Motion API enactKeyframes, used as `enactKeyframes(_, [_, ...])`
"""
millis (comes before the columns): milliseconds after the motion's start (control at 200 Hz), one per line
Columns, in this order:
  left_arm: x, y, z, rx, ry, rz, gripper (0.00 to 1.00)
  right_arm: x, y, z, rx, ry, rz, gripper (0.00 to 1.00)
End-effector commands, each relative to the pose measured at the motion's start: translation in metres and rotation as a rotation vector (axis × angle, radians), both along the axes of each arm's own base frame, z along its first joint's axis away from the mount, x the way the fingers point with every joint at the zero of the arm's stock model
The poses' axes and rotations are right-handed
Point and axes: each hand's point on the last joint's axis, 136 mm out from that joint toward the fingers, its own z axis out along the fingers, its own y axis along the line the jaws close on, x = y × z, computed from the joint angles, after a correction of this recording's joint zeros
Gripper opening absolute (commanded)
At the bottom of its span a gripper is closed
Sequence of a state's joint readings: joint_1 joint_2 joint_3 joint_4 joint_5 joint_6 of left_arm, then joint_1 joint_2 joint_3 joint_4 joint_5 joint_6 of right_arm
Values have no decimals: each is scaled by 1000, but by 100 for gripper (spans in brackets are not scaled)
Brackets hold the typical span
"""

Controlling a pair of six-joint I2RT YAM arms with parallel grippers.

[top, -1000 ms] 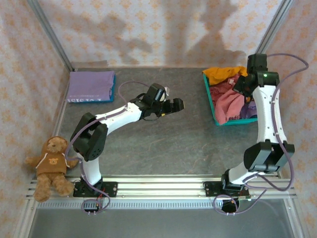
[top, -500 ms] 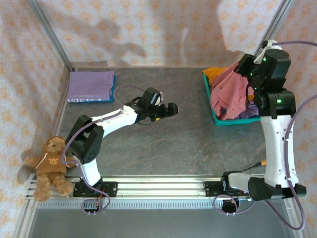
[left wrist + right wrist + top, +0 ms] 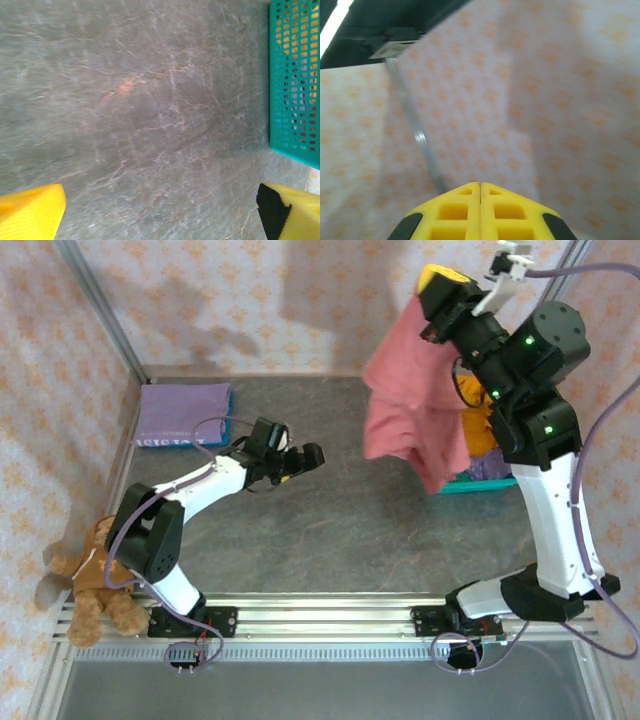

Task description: Fold and stack the t-shirts

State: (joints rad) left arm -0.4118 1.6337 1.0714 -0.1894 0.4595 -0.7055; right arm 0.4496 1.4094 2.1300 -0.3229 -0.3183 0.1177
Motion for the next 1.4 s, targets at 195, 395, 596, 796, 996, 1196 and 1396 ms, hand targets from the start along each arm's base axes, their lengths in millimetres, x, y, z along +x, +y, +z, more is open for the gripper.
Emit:
enactKeyframes(195, [-24, 73, -4, 85, 42, 119, 99, 83, 115, -128, -168, 420, 15, 64])
enactKeyframes(395, [-53, 106, -12, 157, 82, 164, 99, 144, 151, -292, -387, 829, -112, 99])
enactKeyframes(596, [-67, 117, -16, 193, 105, 171, 99, 155, 165, -375, -472, 972, -110, 99])
enactKeyframes(796, [-75, 120, -23, 212, 146, 162, 99, 141, 151, -444, -606, 1163, -135, 100])
enactKeyframes(996, [-94, 130, -29, 260, 199, 172, 99, 120, 139, -483, -655, 1310, -119, 95])
enactKeyframes(1196, [-122, 139, -40, 289, 305, 211, 99, 99, 128, -493, -669, 1360, -106, 91])
enactKeyframes(1396, [-146, 144, -46, 284, 347, 255, 96, 73, 113, -488, -658, 1367, -84, 86])
